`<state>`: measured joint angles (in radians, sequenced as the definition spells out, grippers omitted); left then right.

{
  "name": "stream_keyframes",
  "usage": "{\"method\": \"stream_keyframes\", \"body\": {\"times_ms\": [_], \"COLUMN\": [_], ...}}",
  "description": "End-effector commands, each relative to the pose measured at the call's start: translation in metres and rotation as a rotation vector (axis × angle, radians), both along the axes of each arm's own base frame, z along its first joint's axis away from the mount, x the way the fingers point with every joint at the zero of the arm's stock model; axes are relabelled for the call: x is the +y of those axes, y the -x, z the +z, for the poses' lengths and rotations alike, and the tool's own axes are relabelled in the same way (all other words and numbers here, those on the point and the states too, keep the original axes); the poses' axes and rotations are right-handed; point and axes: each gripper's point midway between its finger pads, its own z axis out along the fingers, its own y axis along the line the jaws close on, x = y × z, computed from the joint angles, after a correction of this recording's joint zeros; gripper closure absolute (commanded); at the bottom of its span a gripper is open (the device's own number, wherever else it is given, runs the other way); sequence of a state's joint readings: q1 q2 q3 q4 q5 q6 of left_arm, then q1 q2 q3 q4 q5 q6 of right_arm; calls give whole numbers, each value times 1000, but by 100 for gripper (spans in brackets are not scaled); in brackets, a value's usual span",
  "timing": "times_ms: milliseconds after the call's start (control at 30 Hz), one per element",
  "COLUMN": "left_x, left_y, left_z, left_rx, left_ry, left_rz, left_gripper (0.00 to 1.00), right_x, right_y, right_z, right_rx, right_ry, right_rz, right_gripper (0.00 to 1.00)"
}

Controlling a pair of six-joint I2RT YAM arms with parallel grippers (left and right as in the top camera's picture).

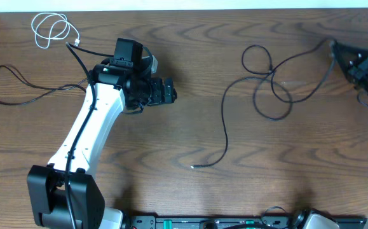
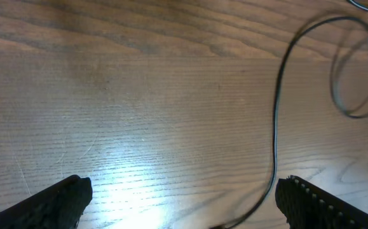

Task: Untangle cables

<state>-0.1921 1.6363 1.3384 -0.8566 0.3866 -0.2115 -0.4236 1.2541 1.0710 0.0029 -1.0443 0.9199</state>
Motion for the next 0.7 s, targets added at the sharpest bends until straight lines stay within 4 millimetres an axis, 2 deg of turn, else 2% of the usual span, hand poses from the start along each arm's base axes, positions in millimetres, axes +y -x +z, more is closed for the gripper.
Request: {"method": "stream_keyframes", "body": {"times_ms": [0,67,133,233,567,667], "left_x": [0,0,0,0,0,-12], "left_y": [-1,-1,-1,-1,-1,5], "left_z": [-1,-1,-1,-1,-1,3], "left_rx": [-2,-2,-1,-1,2,43], "left_ry": [-10,-10,-10,-10,-5,80], "left_rz": [-10,-10,-10,-10,-6,11], "left_gripper": [2,2,2,2,2,2], "right_x": [50,69,85,102,171,182], "right_y": [21,26,29,26,6,-5], "right_z": [52,75,90,96,66,45], "right_rx": [-49,-125,-171,-184,-57,13], "right_ry": [-122,-134,-155,-182,-240,-237], "right_rz": [132,154,163,155,149,115], "right_gripper": [99,99,98,98,99,99]}}
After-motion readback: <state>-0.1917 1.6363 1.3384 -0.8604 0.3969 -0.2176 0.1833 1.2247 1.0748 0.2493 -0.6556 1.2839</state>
